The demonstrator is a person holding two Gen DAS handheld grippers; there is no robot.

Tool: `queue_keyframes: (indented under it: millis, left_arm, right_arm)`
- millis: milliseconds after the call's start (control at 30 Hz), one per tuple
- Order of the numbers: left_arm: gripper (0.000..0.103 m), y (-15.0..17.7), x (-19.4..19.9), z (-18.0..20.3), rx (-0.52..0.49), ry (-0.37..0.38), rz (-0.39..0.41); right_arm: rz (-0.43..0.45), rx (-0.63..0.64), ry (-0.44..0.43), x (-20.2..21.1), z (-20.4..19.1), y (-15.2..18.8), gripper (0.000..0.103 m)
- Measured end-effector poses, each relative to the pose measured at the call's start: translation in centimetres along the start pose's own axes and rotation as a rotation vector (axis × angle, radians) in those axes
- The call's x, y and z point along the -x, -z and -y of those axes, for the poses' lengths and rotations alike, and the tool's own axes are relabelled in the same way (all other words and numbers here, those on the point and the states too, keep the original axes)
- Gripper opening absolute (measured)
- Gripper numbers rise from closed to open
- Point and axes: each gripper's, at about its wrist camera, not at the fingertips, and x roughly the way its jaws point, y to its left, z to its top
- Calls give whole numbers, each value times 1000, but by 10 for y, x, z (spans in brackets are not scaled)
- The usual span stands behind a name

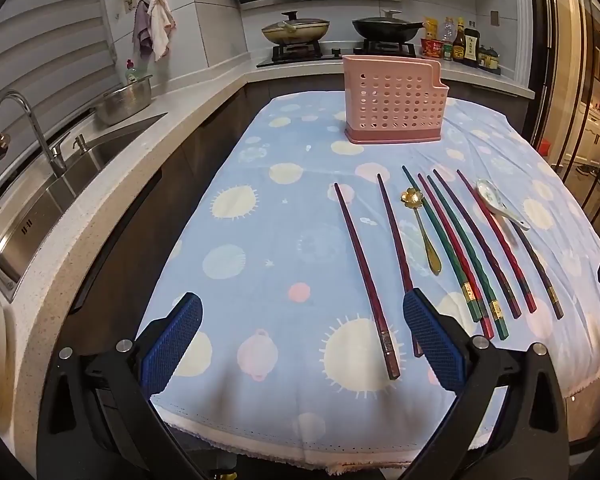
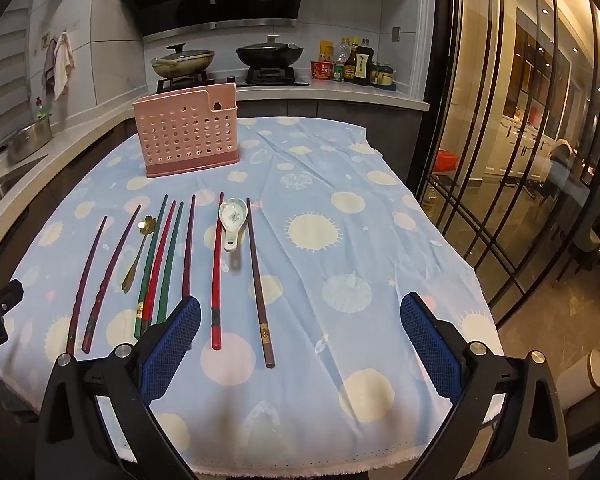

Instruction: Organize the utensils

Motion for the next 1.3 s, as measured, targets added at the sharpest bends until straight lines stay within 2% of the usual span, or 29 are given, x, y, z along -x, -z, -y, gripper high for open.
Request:
queue_keyframes:
  millis: [1300]
  left_arm:
    - [96,4,-2,-2,-7,-8,-1]
  right_arm:
    - [-5,2,5,-2,1,2,96]
